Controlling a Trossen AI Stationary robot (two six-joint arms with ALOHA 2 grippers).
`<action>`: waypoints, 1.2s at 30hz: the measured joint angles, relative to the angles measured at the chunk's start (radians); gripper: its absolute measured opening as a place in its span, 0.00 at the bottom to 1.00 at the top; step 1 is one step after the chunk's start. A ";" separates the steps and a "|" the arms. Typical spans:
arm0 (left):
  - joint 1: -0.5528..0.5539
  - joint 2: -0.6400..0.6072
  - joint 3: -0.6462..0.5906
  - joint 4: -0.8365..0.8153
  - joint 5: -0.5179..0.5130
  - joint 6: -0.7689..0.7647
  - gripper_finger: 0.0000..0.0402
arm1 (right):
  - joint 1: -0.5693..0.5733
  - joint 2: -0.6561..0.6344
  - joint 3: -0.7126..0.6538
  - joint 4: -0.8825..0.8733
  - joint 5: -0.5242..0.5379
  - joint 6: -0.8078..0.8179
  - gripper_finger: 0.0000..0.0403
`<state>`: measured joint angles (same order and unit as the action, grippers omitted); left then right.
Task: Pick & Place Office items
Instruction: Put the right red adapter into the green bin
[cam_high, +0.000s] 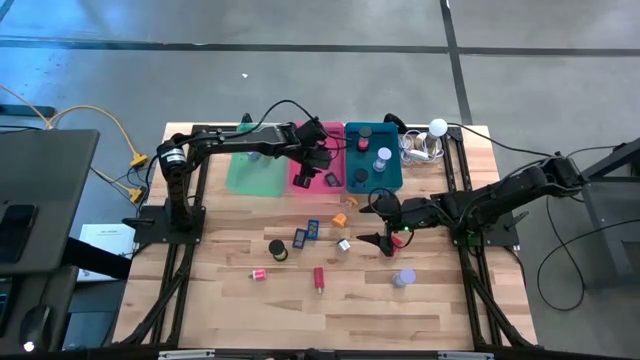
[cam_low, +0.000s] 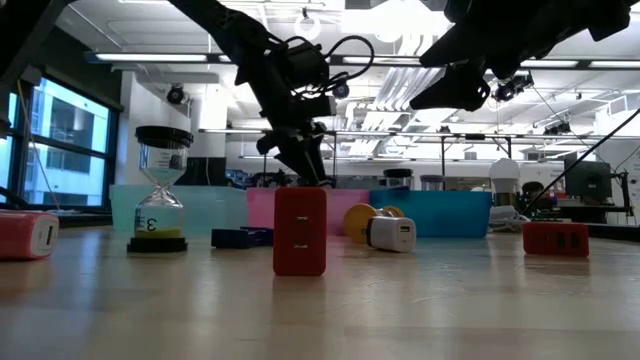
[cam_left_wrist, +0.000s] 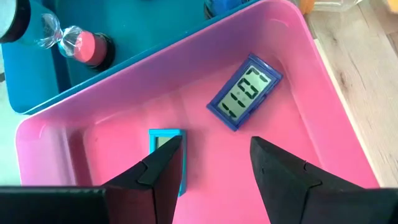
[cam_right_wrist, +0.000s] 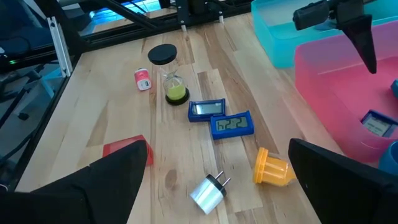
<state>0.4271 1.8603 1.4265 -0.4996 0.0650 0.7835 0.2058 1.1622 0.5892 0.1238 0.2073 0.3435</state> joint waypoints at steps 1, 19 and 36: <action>0.000 0.000 0.000 0.001 0.000 -0.007 0.44 | 0.000 0.000 0.000 0.000 0.000 0.000 0.94; -0.061 -0.037 0.000 -0.029 -0.133 0.047 0.44 | 0.008 0.000 0.000 0.000 0.000 -0.008 0.94; -0.283 -0.343 0.000 -0.529 -0.302 -0.338 0.44 | 0.024 0.001 0.000 0.007 0.004 -0.031 0.94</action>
<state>0.1443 1.5172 1.4265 -1.0285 -0.2369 0.4455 0.2295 1.1634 0.5888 0.1306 0.2112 0.3130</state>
